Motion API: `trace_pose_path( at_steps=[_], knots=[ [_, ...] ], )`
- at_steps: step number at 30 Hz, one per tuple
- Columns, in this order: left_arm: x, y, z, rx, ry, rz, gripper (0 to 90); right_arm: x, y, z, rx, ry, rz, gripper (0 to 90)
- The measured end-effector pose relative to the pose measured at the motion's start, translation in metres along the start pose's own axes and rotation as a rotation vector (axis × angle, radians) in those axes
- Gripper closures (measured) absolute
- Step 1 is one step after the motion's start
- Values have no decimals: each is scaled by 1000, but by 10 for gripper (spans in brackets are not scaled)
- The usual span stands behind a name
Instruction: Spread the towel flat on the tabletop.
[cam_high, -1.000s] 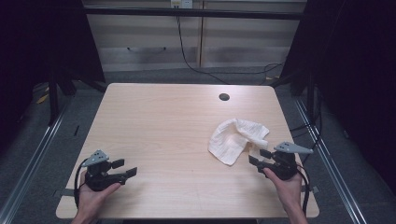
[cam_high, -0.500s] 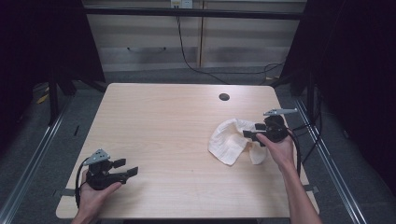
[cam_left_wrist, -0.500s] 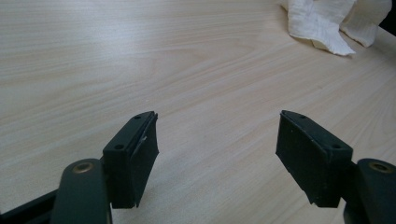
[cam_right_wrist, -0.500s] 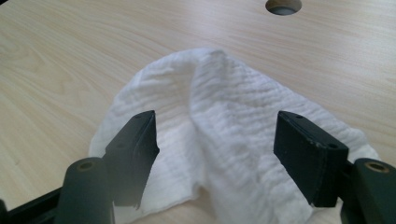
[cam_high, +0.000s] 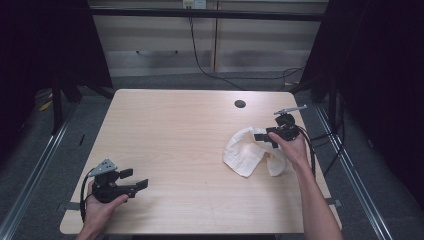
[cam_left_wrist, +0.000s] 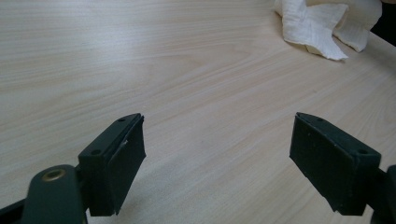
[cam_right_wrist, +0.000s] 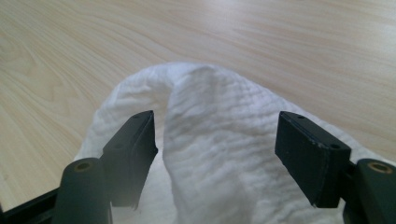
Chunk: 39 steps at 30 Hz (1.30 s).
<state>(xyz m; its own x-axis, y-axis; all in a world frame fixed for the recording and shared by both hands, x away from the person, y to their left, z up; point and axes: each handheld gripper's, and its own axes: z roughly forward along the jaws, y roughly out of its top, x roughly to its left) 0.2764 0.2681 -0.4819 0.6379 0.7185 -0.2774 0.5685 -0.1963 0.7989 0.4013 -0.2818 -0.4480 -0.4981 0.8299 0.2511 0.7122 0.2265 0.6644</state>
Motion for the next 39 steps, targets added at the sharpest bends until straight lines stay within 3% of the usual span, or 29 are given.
trace_pose_path(
  at_steps=[6,10,13,14,15,16,17,18,23,33,39],
  knots=[
    [0,0,1,3,3,5,181,-2,-3,19,48,-8,-24,280],
    [-1,0,1,8,1,10,183,-1,-8,36,88,-35,-62,332],
    [-1,0,1,8,4,11,183,-1,-11,44,87,-24,-59,431],
    [-1,0,1,8,4,11,184,1,-12,49,110,-50,-70,492],
    [-1,0,0,7,5,11,184,1,-12,49,110,-50,-70,492],
    [-1,0,0,5,3,9,186,2,-13,50,111,-52,-74,570],
    [-1,0,0,5,3,9,186,2,-13,50,111,-52,-74,570],
    [-1,0,0,4,3,10,186,1,-14,51,110,-61,-78,655],
    [-2,0,1,9,3,15,190,-2,-20,50,90,-35,-43,802],
    [-2,0,3,16,1,17,190,19,-25,53,95,13,-70,828],
    [-3,1,3,17,0,20,191,38,-28,62,80,83,-71,834]
  ],
)
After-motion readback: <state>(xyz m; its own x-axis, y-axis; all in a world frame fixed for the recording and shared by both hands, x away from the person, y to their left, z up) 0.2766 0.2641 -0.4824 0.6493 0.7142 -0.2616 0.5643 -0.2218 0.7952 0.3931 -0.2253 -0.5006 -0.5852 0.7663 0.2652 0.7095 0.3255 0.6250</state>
